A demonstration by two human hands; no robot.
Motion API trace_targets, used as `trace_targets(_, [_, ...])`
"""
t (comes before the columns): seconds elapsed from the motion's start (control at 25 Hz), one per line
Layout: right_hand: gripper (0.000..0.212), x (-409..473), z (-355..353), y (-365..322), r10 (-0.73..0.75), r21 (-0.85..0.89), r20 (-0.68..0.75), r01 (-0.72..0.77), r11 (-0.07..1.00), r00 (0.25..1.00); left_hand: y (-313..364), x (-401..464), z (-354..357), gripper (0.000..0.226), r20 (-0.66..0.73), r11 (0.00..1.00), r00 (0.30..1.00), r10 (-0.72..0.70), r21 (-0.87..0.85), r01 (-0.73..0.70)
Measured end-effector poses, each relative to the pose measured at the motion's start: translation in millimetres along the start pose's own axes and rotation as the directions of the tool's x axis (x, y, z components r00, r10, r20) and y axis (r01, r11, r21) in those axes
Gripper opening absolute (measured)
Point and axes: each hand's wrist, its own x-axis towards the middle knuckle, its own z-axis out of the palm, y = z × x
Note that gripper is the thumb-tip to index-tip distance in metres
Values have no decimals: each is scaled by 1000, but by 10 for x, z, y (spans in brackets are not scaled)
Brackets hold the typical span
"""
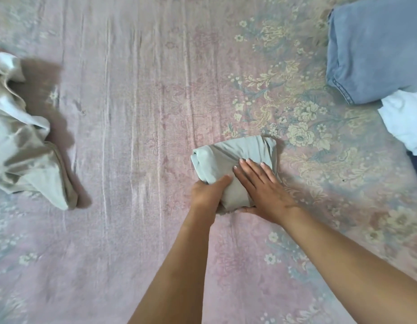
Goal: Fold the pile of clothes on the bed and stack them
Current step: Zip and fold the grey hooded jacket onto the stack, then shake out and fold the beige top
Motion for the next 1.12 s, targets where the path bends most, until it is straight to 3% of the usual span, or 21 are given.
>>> trace_targets(0.12, [63,-7,-23,-31,-1,78,-149,12,997,989,128,-31,-84,38,152,991,988,-13,-133,33])
trace_targets(0.32, [50,-215,-464,-41,46,136,-176,-21,990,983,262,-410,-72,42,263,991,964,-48,-106,78])
trace_targets(0.4, [48,-397,-726,156,63,117,-128,-48,992,990,311,-560,145,43,331,994,943,-41,-87,73])
trace_targets(0.6, [49,-999,-1192,1142,143,-42,-192,-154,987,971,382,-794,1246,38,452,999,891,28,-34,-15])
trace_targets(0.68, [53,-1216,-1140,1391,185,-123,-131,-201,972,974,296,-782,1573,37,468,992,880,76,55,-115])
trace_targets(0.76, [78,-1389,-960,1388,189,-141,99,-174,975,977,93,-757,1598,39,404,937,912,69,289,-198])
trace_targets(0.84, [82,-1496,-844,1103,185,-40,330,-182,982,926,-214,-684,1293,40,315,754,947,60,607,-250])
trace_targets(0.96, [66,-1422,-725,659,65,33,309,-79,996,949,-564,-584,577,31,225,324,973,51,918,-229])
trace_targets(1.04, [56,-1177,-754,434,33,68,261,-53,996,965,-522,-602,89,28,250,-24,966,66,968,-249])
trace_targets(1.12, [44,-874,-886,217,-4,86,216,-15,996,976,-330,-620,-295,32,317,-250,943,103,926,-284])
